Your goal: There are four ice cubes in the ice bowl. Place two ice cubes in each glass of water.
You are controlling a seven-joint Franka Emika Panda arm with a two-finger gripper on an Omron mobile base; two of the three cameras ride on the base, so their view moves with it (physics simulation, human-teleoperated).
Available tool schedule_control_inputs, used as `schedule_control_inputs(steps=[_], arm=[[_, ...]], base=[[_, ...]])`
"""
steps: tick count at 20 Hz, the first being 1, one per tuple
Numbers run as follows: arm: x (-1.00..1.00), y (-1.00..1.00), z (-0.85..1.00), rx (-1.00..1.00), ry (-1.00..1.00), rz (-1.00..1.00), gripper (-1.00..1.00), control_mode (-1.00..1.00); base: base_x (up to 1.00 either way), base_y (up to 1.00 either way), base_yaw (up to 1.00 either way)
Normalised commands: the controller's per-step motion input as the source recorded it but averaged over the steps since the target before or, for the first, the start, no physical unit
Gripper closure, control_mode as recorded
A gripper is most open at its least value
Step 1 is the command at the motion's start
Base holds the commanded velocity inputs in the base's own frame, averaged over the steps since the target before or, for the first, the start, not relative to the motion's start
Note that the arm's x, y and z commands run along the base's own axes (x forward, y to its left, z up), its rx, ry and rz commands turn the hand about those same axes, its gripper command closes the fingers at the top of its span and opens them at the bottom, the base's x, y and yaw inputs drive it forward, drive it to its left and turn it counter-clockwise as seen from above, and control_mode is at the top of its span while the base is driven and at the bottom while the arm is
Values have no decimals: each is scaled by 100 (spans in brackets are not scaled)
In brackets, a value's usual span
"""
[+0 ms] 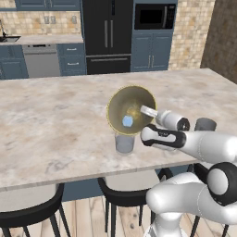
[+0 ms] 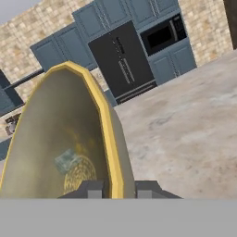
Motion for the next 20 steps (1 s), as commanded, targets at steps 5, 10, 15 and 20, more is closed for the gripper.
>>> schedule_control_inputs(steps=[5,10,15,20], arm=[[9,0,11,0,-3,0,100,-100],[18,0,0,0,-3,0,100,-100],[8,0,4,0,-16,0,100,-100],[0,0,-11,-4,-15,3,100,-100]], base=[[0,0,0],[0,0,0],[0,0,0],[0,0,0]])
